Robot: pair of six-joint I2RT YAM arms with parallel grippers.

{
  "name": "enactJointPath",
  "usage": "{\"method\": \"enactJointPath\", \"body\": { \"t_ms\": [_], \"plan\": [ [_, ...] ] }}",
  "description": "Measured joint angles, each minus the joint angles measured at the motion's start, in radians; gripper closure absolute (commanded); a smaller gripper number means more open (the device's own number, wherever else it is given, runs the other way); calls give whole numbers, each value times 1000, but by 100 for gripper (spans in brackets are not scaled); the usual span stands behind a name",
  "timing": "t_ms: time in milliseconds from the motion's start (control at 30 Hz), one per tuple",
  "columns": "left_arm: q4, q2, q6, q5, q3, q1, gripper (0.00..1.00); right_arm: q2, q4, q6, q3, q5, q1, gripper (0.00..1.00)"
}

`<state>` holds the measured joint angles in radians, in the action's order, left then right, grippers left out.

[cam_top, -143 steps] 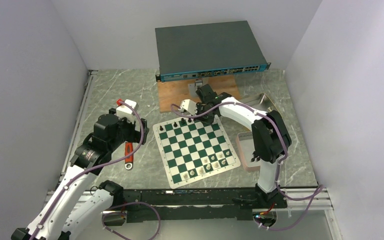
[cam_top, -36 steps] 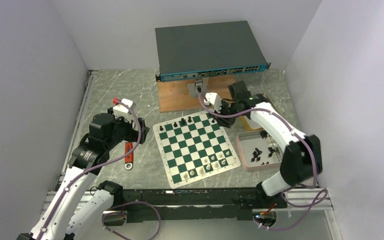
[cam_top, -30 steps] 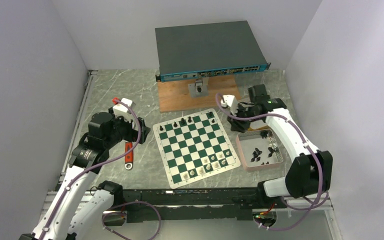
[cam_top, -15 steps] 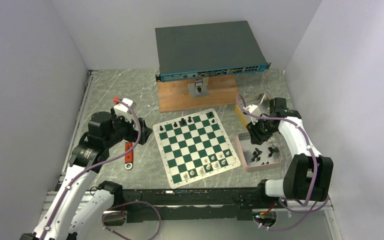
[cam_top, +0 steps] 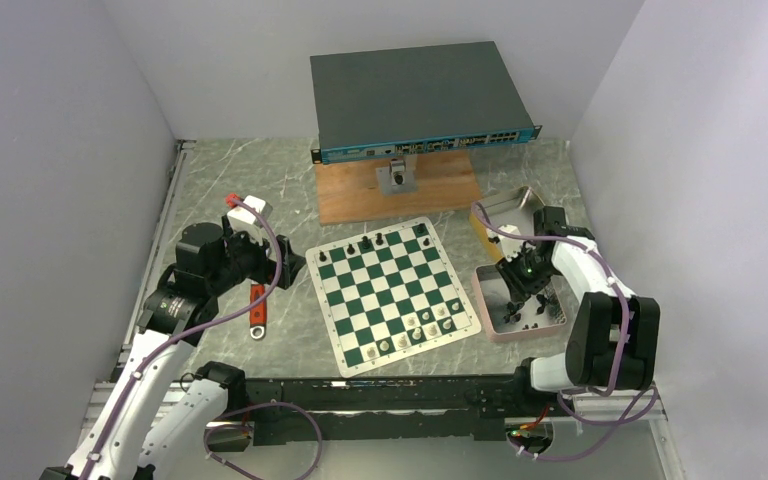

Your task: Set up the chess pieces on the board

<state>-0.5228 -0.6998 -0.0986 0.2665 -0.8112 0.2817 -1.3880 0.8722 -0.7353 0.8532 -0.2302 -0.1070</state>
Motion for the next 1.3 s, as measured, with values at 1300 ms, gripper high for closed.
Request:
{"method": "enactJointPath", "body": {
  "t_ms": [1300],
  "plan": [
    [7, -6, 0, 59, 1, -23, 1, -2, -65, -25, -41, 13, -56, 89]
  ]
}}
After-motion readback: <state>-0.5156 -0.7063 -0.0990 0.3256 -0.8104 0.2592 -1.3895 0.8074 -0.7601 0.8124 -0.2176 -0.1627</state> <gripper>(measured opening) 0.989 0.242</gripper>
